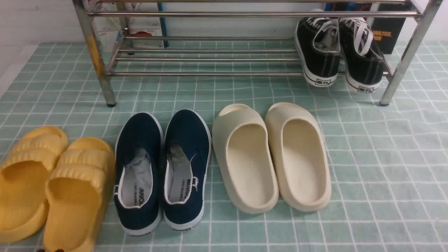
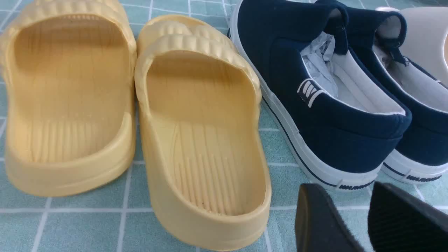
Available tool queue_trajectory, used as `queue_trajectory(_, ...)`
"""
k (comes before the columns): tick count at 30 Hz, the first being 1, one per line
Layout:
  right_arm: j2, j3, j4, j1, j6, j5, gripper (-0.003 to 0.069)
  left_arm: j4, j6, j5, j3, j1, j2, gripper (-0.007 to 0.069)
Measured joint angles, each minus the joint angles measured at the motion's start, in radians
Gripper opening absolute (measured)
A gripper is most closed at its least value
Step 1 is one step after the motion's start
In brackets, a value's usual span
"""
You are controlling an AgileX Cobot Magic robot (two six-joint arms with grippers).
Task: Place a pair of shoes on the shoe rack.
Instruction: Use the left arm to grab the shoe closest to it
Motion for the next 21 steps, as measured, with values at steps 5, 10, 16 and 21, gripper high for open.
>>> queue_trajectory(5,0.000,0.000,0.000,0.000,0.000,0.000,0.0239,0.000,0.000,0.000,0.000,0.000,0.000,0.0237)
queue_trajectory(10,0.000,0.000,0.000,0.000,0.000,0.000,0.0239,0.000,0.000,0.000,0.000,0.000,0.000,0.0237)
queue_trajectory(16,0.000,0.000,0.000,0.000,0.000,0.000,0.0239,0.003,0.002,0.000,0.000,0.000,0.000,0.0237)
queue_trajectory(21,0.000,0.000,0.000,0.000,0.000,0.000,0.0239,0.027,0.013,-0.029,0.000,0.000,0.000,0.0237)
